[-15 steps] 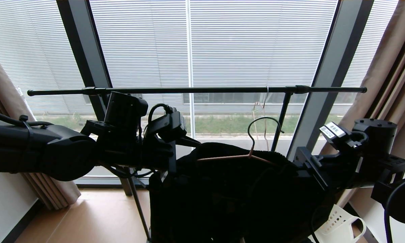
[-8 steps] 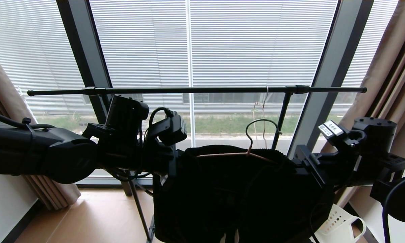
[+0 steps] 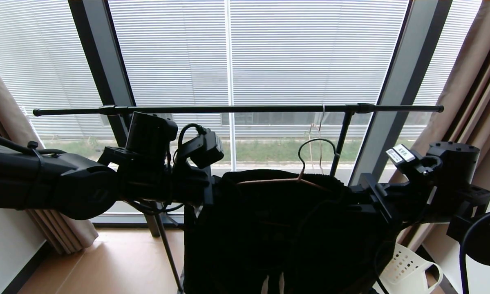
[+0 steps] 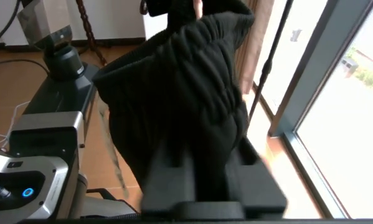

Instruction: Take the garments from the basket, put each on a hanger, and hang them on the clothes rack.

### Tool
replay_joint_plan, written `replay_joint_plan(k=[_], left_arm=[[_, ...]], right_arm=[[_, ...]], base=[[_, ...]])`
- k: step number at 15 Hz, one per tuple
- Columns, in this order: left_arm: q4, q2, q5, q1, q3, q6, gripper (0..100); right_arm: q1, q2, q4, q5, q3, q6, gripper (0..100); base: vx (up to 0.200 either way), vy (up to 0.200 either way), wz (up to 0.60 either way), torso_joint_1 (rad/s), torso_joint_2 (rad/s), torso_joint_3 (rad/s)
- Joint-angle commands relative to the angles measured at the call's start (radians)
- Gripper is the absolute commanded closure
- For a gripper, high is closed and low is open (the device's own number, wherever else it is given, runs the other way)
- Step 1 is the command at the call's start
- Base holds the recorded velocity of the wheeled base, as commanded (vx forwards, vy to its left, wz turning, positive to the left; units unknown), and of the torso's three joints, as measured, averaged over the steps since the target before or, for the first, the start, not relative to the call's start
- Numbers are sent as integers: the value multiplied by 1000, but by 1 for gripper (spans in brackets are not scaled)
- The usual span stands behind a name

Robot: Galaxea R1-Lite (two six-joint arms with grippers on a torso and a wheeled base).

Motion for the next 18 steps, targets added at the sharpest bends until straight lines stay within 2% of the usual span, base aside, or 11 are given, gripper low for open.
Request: replay_joint_plan(k=[1, 3, 5, 9, 13, 15, 18], left_arm=[[-21, -2, -1, 17, 1, -11, 100], [-31, -6, -4, 37, 4, -25, 100], [-31, -8, -5, 52, 14, -28, 100], [-31, -12, -65, 68, 21, -38, 100], [-31, -22, -68, 85, 44, -54, 100], [-31, -48, -96, 103, 49, -120, 100], [-34, -100, -190, 160, 41, -255, 100]], right_arm=[[-4, 5, 2, 0, 3, -24, 0], [-22, 1, 1, 0, 3, -31, 0], [-67, 5, 1, 0, -8, -81, 0], [-111, 20, 1, -1, -33, -86, 0], [-119, 20, 1, -3, -36, -86, 0], [-125, 20, 1, -3, -40, -86, 0], [-151, 18, 1, 2, -40, -83, 0]], base=[[0, 0, 0, 0, 0, 0], [0, 0, 0, 0, 0, 0], [0, 0, 0, 0, 0, 0], [0, 0, 0, 0, 0, 0], [0, 0, 0, 0, 0, 0], [0, 0, 0, 0, 0, 0], [0, 0, 0, 0, 0, 0]])
